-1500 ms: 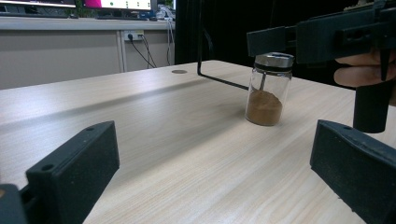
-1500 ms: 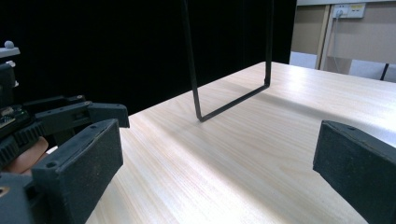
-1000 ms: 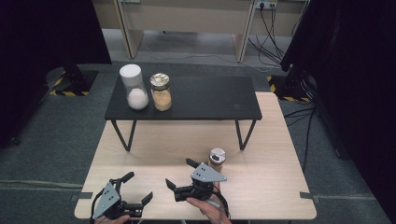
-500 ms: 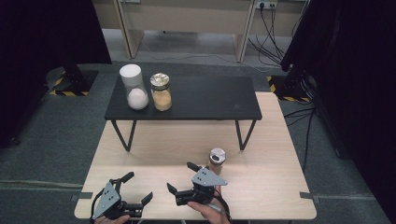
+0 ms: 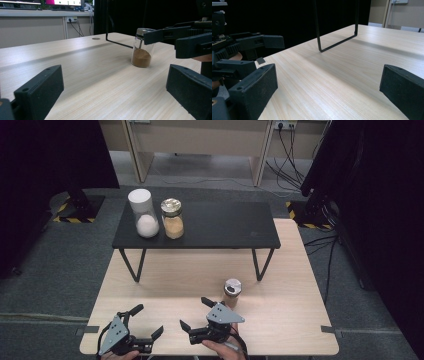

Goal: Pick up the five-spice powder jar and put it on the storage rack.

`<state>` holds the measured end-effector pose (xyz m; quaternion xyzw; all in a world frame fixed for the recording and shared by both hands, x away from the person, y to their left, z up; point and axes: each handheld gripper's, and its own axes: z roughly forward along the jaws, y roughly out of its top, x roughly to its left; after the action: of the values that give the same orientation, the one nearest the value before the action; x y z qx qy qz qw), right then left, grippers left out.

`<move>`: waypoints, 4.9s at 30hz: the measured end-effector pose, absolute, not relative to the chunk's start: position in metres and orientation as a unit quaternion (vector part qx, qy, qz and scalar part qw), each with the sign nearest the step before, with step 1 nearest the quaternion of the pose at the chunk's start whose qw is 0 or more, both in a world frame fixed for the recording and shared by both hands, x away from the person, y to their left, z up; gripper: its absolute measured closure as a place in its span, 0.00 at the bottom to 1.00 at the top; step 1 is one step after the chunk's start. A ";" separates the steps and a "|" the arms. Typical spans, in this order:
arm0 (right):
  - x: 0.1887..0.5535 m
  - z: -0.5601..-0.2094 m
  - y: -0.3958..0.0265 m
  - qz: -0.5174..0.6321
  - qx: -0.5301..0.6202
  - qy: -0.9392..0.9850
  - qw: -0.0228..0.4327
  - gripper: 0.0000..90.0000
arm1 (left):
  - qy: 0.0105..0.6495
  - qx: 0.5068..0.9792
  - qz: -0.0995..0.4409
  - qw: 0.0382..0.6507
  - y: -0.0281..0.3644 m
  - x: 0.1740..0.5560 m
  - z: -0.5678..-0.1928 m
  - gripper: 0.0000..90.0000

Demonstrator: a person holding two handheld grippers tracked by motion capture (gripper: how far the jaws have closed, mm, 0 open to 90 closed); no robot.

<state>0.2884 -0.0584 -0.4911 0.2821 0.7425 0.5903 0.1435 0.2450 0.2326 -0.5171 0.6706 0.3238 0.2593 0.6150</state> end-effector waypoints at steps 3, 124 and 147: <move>0.288 -0.491 -0.060 0.590 0.284 0.742 0.144 0.02 | 0.324 0.670 0.260 0.615 0.233 0.245 -0.517 0.01; 0.314 -0.513 -0.149 0.514 0.416 0.693 0.288 0.05 | 0.324 0.672 0.260 0.613 0.232 0.245 -0.518 0.01; 0.337 -0.520 -0.144 0.503 0.426 0.698 0.279 0.15 | 0.325 0.671 0.260 0.614 0.232 0.245 -0.518 0.01</move>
<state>0.3371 -0.1440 -0.5195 0.4263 0.6981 0.5031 0.2789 0.2449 0.2324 -0.5176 0.6710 0.3251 0.2601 0.6135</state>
